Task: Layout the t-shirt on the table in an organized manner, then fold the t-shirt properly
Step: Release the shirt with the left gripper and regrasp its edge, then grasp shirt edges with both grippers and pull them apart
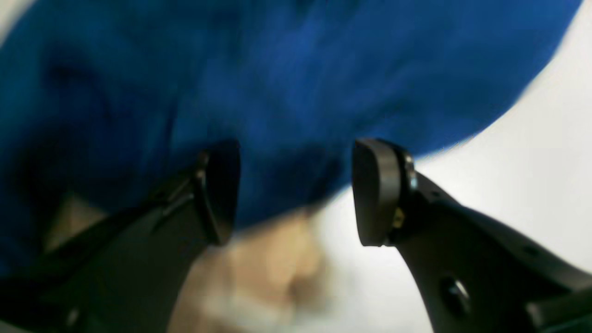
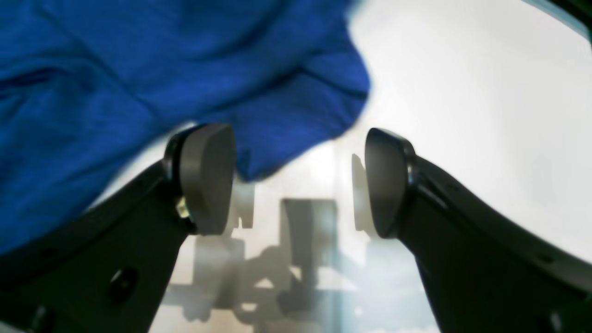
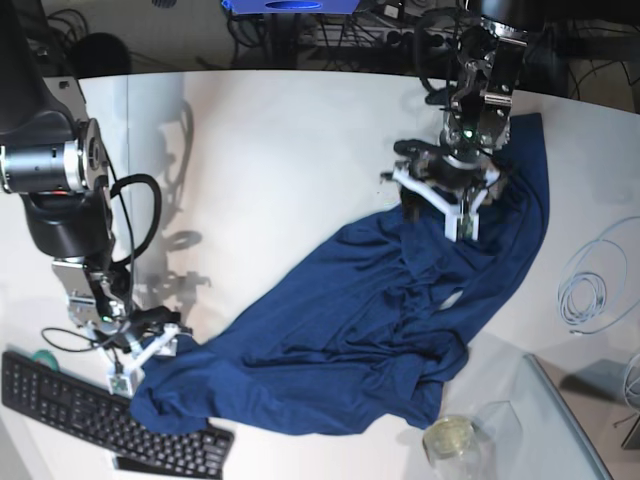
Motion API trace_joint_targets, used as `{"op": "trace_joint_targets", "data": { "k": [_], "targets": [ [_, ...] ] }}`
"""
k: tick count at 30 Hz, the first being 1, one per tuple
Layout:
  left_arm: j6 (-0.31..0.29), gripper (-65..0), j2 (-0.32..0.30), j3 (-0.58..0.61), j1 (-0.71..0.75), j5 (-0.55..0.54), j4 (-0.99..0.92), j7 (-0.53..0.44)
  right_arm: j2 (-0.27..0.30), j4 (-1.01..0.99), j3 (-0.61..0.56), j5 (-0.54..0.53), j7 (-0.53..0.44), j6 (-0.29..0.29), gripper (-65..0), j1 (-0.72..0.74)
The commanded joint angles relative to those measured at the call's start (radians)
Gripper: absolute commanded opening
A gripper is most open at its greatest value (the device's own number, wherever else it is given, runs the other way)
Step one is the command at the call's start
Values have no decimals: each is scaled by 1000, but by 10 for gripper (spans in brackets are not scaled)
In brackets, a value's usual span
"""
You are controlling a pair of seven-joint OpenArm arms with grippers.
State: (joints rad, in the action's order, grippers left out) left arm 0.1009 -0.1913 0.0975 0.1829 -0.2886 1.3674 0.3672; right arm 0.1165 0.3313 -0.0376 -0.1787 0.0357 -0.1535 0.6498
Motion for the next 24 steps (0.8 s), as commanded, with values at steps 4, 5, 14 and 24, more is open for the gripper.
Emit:
{"op": "trace_joint_targets", "data": {
  "k": [4, 5, 14, 24],
  "targets": [
    [-10, -285, -64, -2, 17, 1, -4, -35, -2, 13, 0, -2, -20, 2, -242, 32],
    [-10, -285, -86, -2, 30, 1, -9, -35, -8, 13, 0, -2, -20, -1, -257, 32],
    [-16, -285, -101, -143, 168, -10, 226, -37, -25, 59, 0, -2, -23, -2, -572, 32],
    [24, -286, 105, -60, -113, 9, 117, -33, -50, 61, 0, -2, -20, -2, -579, -2]
  ]
}}
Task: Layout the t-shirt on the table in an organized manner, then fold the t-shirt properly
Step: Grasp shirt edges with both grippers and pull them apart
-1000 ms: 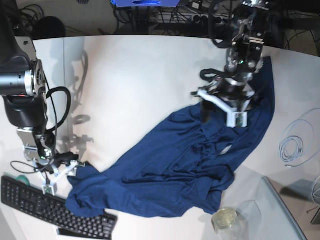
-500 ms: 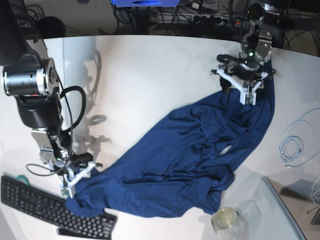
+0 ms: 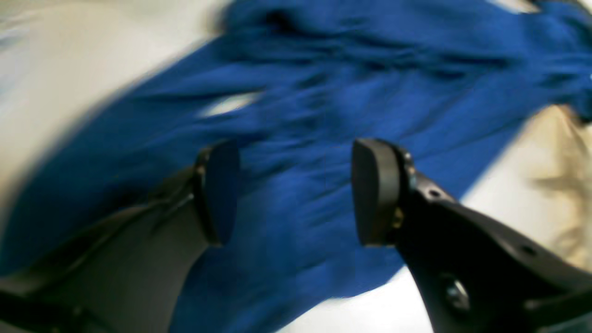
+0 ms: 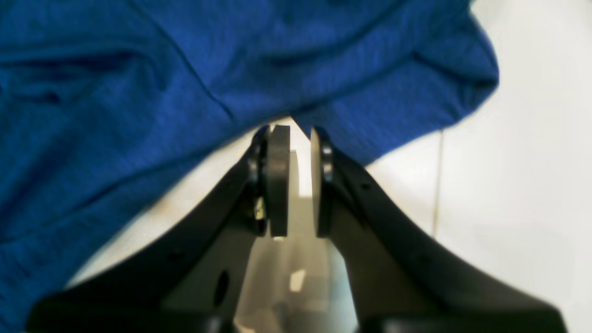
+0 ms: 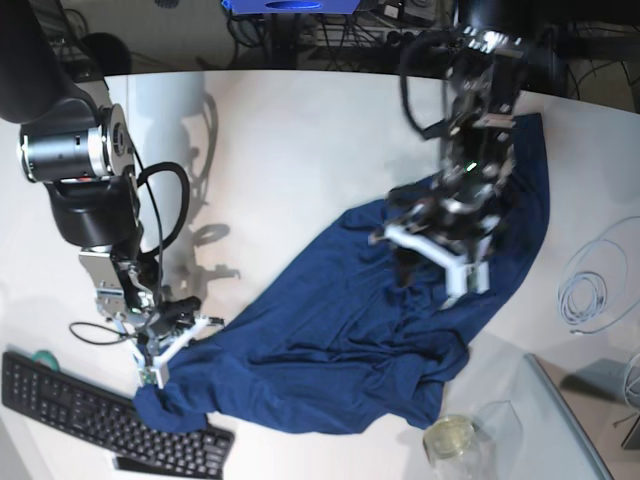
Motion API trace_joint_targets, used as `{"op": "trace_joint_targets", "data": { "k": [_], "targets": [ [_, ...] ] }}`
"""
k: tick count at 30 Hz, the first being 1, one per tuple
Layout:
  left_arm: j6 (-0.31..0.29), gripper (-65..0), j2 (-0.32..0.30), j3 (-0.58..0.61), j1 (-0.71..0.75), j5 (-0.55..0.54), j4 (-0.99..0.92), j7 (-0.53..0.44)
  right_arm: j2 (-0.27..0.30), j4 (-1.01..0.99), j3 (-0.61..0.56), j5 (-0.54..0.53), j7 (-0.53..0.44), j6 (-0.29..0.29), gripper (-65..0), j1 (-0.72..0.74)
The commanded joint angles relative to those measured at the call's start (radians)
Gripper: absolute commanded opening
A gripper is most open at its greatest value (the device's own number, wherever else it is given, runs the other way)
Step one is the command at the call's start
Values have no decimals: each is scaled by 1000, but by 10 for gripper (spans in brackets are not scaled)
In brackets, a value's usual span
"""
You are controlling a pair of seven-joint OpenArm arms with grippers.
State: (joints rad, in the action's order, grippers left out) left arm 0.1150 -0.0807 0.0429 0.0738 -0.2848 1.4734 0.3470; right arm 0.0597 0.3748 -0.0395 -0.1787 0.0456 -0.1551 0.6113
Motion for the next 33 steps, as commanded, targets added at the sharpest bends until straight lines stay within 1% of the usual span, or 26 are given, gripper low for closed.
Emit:
{"op": "trace_joint_targets", "data": {
  "k": [1, 3, 5, 7, 8, 9, 11, 15, 17, 18, 22, 23, 25, 26, 28, 31, 33],
  "targets": [
    [38, -286, 8, 22, -44, 19, -63, -15, 7, 19, 2, -2, -29, -1, -579, 29],
    [91, -298, 31, 96, -111, 80, -222, -15, 15, 20, 2, -2, -29, -1, -579, 25],
    [121, -357, 38, 144, -128, 121, -291, -15, 27, 20, 0, -2, -29, -1, -579, 22],
    [124, -441, 35, 154, -84, 132, -284, -15, 47, 20, 0, -2, -29, -1, -579, 11],
    [119, -482, 20, 154, -53, 134, -265, -15, 50, 20, 0, -2, -29, -1, -579, 8],
    [119, -510, -1, 154, -29, 129, -245, -15, 52, 20, 0, -2, -29, -2, -579, 8],
    [119, -551, -46, 154, 39, 129, -204, -15, 53, 20, 0, -2, -29, -2, -579, -3],
    [121, -559, -144, 153, 142, 128, -167, -19, 64, 77, 0, -2, -29, -2, -573, -34],
    [121, -559, -176, 137, 177, 128, -159, -22, 64, 146, 0, -2, -28, -1, -564, -66],
    [119, -559, -182, 119, 188, 128, -156, -22, 62, 177, 0, -2, -28, -1, -543, -78],
    [117, -559, -192, 12, 234, 137, -133, -22, 58, 289, 0, -2, -25, -1, -378, -130],
    [117, -559, -193, -13, 243, 138, -133, -22, 56, 303, 0, -2, -23, -1, -329, -133],
    [114, -559, -205, -54, 248, 138, -132, -22, 52, 309, 2, -2, 3, -1, -267, -135],
    [101, -559, -216, -68, 248, 137, -133, -22, 38, 309, 2, -2, 26, -1, -249, -130],
    [71, -559, -225, -104, 245, 137, -133, -21, 15, 310, 0, -2, 60, -1, -243, -121],
    [70, -559, -225, -148, 231, 138, -130, -18, 1, 277, 0, -2, 87, -1, -243, -98],
    [70, -559, -225, -150, 211, 138, -121, -16, -14, 244, 0, -2, 119, -1, -245, -92]
  ]
}}
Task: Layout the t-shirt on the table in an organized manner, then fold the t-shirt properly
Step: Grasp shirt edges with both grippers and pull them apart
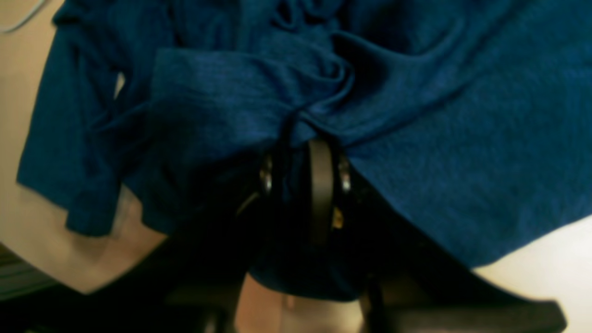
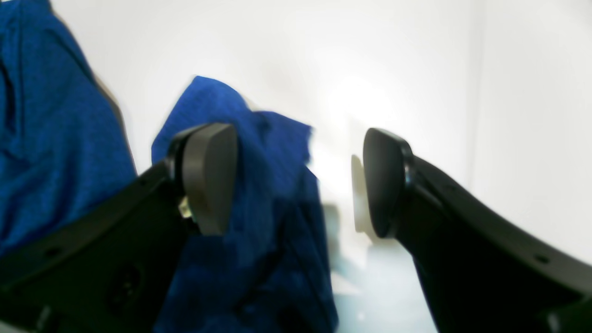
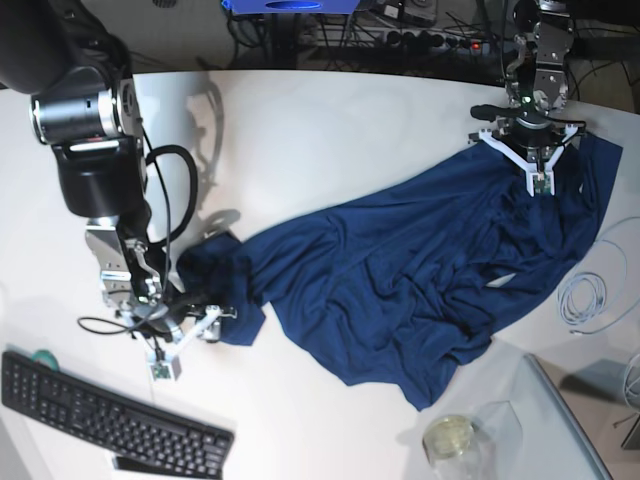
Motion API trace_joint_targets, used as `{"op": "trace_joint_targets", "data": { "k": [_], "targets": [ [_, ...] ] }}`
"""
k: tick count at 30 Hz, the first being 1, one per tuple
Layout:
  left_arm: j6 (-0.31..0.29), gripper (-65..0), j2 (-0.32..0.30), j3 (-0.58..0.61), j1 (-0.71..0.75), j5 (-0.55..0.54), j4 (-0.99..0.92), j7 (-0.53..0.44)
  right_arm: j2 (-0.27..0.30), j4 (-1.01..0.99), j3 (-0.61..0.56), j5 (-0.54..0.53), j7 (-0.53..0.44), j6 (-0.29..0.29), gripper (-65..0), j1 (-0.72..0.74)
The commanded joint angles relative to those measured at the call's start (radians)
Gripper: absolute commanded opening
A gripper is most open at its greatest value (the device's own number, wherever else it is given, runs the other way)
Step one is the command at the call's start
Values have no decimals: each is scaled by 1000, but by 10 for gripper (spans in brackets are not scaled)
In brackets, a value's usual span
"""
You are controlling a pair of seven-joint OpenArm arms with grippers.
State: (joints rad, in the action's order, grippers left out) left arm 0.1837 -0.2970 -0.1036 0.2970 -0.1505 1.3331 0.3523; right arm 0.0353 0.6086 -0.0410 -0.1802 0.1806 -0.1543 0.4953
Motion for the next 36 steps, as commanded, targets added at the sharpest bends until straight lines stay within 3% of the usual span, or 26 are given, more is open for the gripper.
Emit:
{"op": "trace_joint_targets", "data": {
  "k": [1, 10, 12, 13, 16, 17, 24, 31, 36],
  "targets": [
    [1, -559, -9, -3, -20, 4, 16, -22, 8, 6, 2, 0, 0, -1, -245, 19],
    [1, -559, -3, -2, -32, 4, 16, -22, 2, 207, 2, 0, 26, -6, -246, -149],
    [1, -559, -3, -2, -40, -1, 18, -22, 2, 205, 2, 0, 27, -46, -260, -162],
    [1, -559, -3, 0, -49, -1, 16, -22, 2, 205, 2, 0, 38, -78, -302, -166],
    [1, -559, -3, 0, -58, 2, 10, -22, 8, 213, 11, -5, 106, -126, -590, -182],
    [1, -559, -3, 0, -58, 4, 16, -22, 12, 225, 11, -5, 115, -126, -647, -197],
    [1, -559, 2, 155, -114, 4, 9, -22, 79, 574, 154, 0, 125, -126, -648, -449],
    [1, -559, 106, 301, -229, 4, -13, -20, 110, 762, 332, 0, 124, -126, -648, -653],
    [3, -559, 157, 436, -319, 4, -91, -20, 108, 791, 439, 0, 124, -127, -648, -708]
  ]
}}
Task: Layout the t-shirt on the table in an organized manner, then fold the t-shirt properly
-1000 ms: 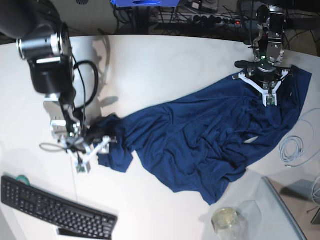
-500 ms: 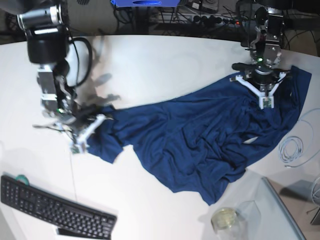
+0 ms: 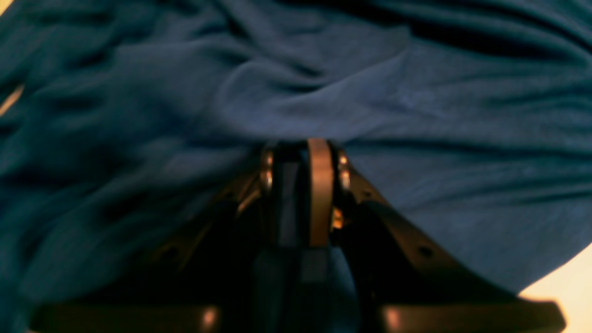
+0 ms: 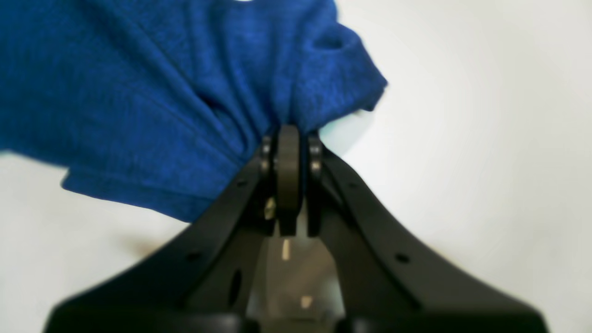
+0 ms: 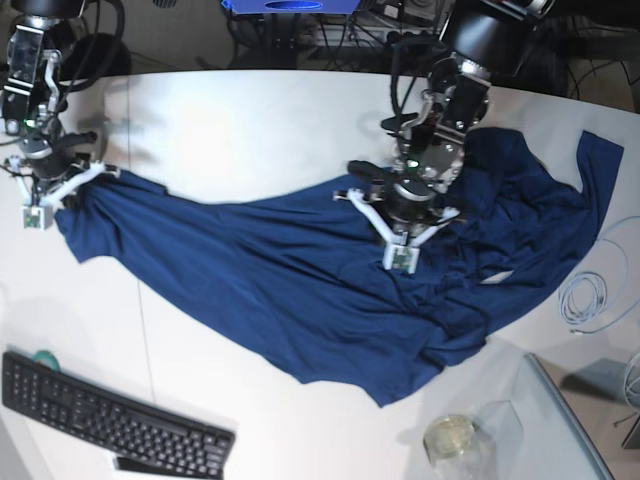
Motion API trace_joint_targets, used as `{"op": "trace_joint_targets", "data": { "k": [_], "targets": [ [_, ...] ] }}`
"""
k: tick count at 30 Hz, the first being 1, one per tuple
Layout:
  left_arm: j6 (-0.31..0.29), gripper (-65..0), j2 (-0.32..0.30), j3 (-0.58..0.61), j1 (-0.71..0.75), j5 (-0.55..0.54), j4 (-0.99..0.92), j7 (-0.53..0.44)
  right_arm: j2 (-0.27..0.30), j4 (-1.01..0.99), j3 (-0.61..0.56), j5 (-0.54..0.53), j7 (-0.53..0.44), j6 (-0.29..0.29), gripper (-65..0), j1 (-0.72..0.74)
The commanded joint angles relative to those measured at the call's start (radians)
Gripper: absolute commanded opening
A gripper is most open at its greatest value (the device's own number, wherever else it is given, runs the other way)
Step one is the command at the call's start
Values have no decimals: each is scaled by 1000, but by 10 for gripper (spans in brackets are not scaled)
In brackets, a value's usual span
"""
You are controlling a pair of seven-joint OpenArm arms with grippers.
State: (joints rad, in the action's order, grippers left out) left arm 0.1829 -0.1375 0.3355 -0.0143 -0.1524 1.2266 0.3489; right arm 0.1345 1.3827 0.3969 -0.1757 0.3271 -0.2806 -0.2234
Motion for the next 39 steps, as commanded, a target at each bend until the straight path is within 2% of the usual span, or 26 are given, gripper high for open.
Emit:
{"op": "trace_joint_targets", "data": {
  "k": [1, 5, 8, 10, 14, 20, 23, 26, 29, 31, 33, 36, 39],
  "targets": [
    [4, -559, 2, 9, -14, 6, 6, -17, 9, 17, 7, -5, -23, -1, -647, 3],
    [4, -559, -1, 12, -8, 6, -1, -17, 9, 47, 18, -5, -26, -1, -647, -1],
    [4, -559, -50, 10, 35, 1, 9, -17, 3, 117, 58, -5, -23, 2, -647, -28],
    [4, -559, -81, 10, 67, 4, 32, -17, -22, 186, 55, -6, -21, 2, -648, -55],
    [4, -559, -139, -43, 133, -3, 74, -17, -60, 311, -57, -6, -21, 2, -648, -130],
    [4, -559, -150, -292, 234, 6, 161, -17, -69, 350, -321, -3, -15, 2, -642, -140],
    [2, -559, -175, -345, 261, 6, 201, -17, -68, 321, -393, -3, 99, 2, -639, -104],
    [2, -559, -182, -367, 268, 6, 223, -17, -66, 321, -441, -6, 231, 1, -579, -84],
    [2, -559, -182, -373, 268, 6, 227, -17, -57, 410, -471, -6, 294, -3, -471, -95],
    [2, -559, -182, -373, 268, 6, 230, -17, -28, 510, -476, -8, 330, -3, -395, -135],
    [2, -559, -182, -373, 268, 6, 230, -17, 1, 584, -473, -8, 330, -3, -320, -176],
    [2, -559, -182, -375, 268, 6, 230, -17, 66, 573, -459, -6, 329, -3, -215, -212],
    [2, -559, -182, -405, 268, 6, 230, -17, 86, 453, -461, -6, 320, -3, -197, -222]
  ]
}}
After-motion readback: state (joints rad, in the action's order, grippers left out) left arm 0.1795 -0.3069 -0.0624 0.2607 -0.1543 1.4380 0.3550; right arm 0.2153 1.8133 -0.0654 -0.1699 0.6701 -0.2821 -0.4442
